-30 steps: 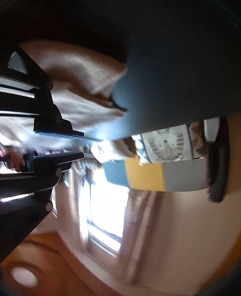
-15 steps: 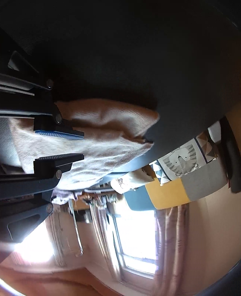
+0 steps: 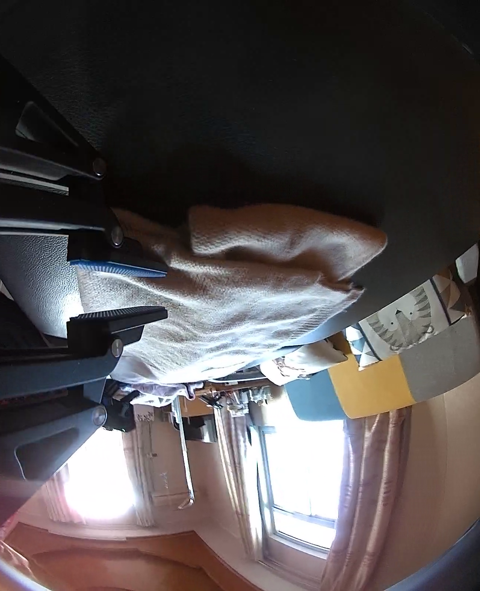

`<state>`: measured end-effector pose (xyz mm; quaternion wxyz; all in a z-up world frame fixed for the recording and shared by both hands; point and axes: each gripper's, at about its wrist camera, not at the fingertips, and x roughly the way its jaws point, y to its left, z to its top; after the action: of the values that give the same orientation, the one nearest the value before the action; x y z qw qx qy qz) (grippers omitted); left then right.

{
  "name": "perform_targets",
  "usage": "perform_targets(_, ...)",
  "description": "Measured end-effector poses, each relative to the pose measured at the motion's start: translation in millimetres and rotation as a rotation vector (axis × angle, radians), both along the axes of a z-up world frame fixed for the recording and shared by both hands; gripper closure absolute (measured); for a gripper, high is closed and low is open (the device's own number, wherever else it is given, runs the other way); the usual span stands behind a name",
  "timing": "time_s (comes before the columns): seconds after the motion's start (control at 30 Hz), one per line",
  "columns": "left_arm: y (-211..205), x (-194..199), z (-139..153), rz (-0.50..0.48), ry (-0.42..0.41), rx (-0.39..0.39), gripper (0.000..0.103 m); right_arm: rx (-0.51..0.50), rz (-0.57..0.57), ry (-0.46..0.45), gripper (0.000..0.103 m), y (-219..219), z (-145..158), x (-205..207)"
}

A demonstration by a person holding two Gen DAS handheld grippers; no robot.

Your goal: Fold clothes

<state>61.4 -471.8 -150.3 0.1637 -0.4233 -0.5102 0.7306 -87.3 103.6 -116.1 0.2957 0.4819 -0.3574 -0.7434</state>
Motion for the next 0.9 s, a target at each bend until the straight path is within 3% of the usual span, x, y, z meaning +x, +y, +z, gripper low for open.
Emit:
perform_targets(0.13,-9.1,5.8,2.1,0.032,0.009,0.020,0.088,-0.032,0.004,-0.003,0.057,-2.8,-3.6,5.5)
perform_targets(0.4,6.4,2.1,-6.5,-0.072,0.005,0.067,0.087,-0.046,-0.013,-0.016,0.057,-10.9,-9.2,9.4)
perform_targets(0.6,3.8,1.4,-12.1,-0.042,0.009,0.103,0.087,-0.014,0.022,-0.001,0.057,-19.7,-4.6,6.4)
perform_targets(0.7,-5.3,5.4,0.0,0.000,0.049,0.045,0.087,-0.002,0.036,-0.003,0.057,-23.5,-2.4,4.8)
perform_targets(0.8,-14.6,12.3,16.7,0.028,0.071,-0.098,0.081,0.003,0.035,-0.006,0.057,-24.6,-3.2,4.6)
perform_targets(0.83,-13.3,12.6,19.9,0.006,0.059,-0.155,0.080,0.000,0.034,-0.008,0.057,-24.7,-4.2,4.9)
perform_targets(0.9,-10.6,11.4,18.4,-0.042,0.040,-0.185,0.080,-0.007,0.031,-0.007,0.057,-24.6,-5.9,6.0)
